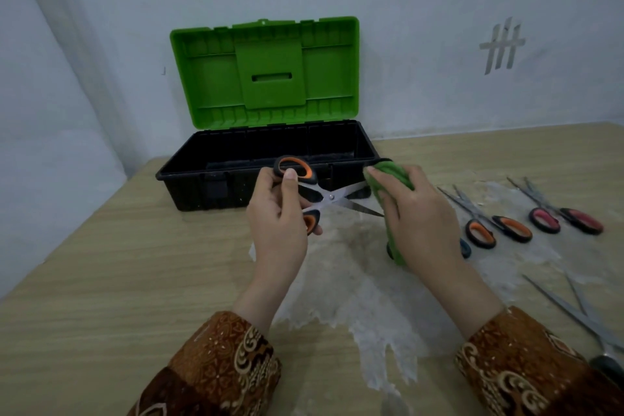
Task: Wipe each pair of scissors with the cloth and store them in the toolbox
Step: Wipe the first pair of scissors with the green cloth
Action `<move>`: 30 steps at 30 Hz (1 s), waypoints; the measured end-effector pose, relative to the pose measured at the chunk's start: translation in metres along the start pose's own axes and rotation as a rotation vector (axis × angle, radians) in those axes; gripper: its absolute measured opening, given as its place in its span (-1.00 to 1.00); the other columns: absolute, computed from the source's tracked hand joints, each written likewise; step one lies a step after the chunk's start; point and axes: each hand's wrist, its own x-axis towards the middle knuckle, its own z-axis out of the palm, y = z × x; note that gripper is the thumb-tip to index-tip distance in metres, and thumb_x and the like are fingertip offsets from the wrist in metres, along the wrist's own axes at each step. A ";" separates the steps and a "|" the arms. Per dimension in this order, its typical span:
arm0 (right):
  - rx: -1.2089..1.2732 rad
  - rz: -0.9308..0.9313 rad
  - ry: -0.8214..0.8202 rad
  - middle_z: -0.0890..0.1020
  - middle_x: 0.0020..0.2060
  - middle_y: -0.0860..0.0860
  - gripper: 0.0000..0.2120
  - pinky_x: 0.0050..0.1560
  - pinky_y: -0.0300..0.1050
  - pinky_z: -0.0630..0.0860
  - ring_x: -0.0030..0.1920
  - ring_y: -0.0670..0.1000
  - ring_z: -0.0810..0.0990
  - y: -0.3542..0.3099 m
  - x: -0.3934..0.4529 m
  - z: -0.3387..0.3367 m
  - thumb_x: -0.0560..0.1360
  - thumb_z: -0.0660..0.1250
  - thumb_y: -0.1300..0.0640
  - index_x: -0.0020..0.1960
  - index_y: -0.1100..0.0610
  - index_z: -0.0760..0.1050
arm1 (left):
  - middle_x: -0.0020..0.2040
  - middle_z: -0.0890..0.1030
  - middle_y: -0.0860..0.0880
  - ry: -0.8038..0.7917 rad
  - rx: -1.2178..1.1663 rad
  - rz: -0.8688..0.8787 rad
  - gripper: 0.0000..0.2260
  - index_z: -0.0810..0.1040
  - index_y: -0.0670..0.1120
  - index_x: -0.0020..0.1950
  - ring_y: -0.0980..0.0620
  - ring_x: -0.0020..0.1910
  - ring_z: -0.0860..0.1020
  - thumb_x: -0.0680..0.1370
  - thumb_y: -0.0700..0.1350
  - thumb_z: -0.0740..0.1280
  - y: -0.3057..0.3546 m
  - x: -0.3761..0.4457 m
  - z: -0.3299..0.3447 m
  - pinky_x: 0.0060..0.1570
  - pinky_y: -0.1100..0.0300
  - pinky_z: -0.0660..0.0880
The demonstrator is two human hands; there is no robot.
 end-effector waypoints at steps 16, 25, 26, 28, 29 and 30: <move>0.090 -0.248 -0.095 0.57 0.08 0.04 -0.64 -0.37 -0.10 0.56 -0.22 0.04 0.57 -0.004 0.001 -0.003 0.51 0.37 0.19 0.27 -0.03 0.54 | -0.43 0.42 -0.10 0.154 -0.035 -0.029 -0.79 0.40 -0.14 -0.11 -0.03 -0.60 0.45 0.68 -0.10 0.14 -0.002 0.010 -0.008 -0.59 0.20 0.45; 0.202 -0.118 0.019 0.60 0.03 0.05 -0.69 -0.26 -0.30 0.48 -0.24 -0.03 0.56 -0.011 0.005 -0.015 0.49 0.34 0.18 0.24 0.08 0.56 | -0.43 0.44 -0.04 0.144 0.008 0.064 -0.81 0.41 -0.09 -0.09 0.02 -0.54 0.47 0.67 -0.09 0.13 0.000 0.008 -0.007 -0.58 0.10 0.50; 0.232 -0.154 -0.014 0.61 0.04 0.05 -0.68 -0.23 -0.34 0.48 -0.23 -0.04 0.57 -0.017 0.003 -0.013 0.49 0.34 0.17 0.24 0.08 0.56 | -0.44 0.44 0.00 0.124 0.025 0.092 -0.82 0.42 -0.10 -0.07 0.06 -0.55 0.46 0.67 -0.09 0.13 -0.001 0.006 -0.007 -0.56 0.02 0.52; 0.240 -0.197 -0.087 0.60 0.08 0.04 -0.65 -0.19 -0.29 0.54 -0.18 -0.02 0.60 -0.027 -0.003 -0.008 0.48 0.38 0.20 0.27 0.08 0.55 | -0.46 0.43 0.04 0.096 0.054 0.134 -0.83 0.42 -0.12 -0.05 0.07 -0.56 0.45 0.68 -0.09 0.12 -0.002 0.005 -0.006 -0.55 -0.06 0.52; 0.220 -0.199 -0.109 0.60 0.09 0.03 -0.63 -0.19 -0.27 0.54 -0.17 -0.02 0.60 -0.029 -0.004 -0.006 0.47 0.39 0.20 0.27 0.07 0.54 | -0.46 0.43 0.04 0.095 0.059 0.138 -0.83 0.42 -0.13 -0.04 0.07 -0.56 0.45 0.68 -0.09 0.12 -0.003 0.005 -0.006 -0.55 -0.07 0.52; 0.184 -0.184 -0.120 0.60 0.08 0.01 -0.62 -0.23 -0.28 0.51 -0.20 -0.03 0.60 -0.028 -0.005 -0.004 0.46 0.41 0.21 0.27 0.05 0.55 | -0.46 0.43 0.04 0.104 0.055 0.130 -0.83 0.41 -0.13 -0.05 0.08 -0.56 0.45 0.68 -0.10 0.13 -0.003 0.005 -0.007 -0.56 -0.07 0.52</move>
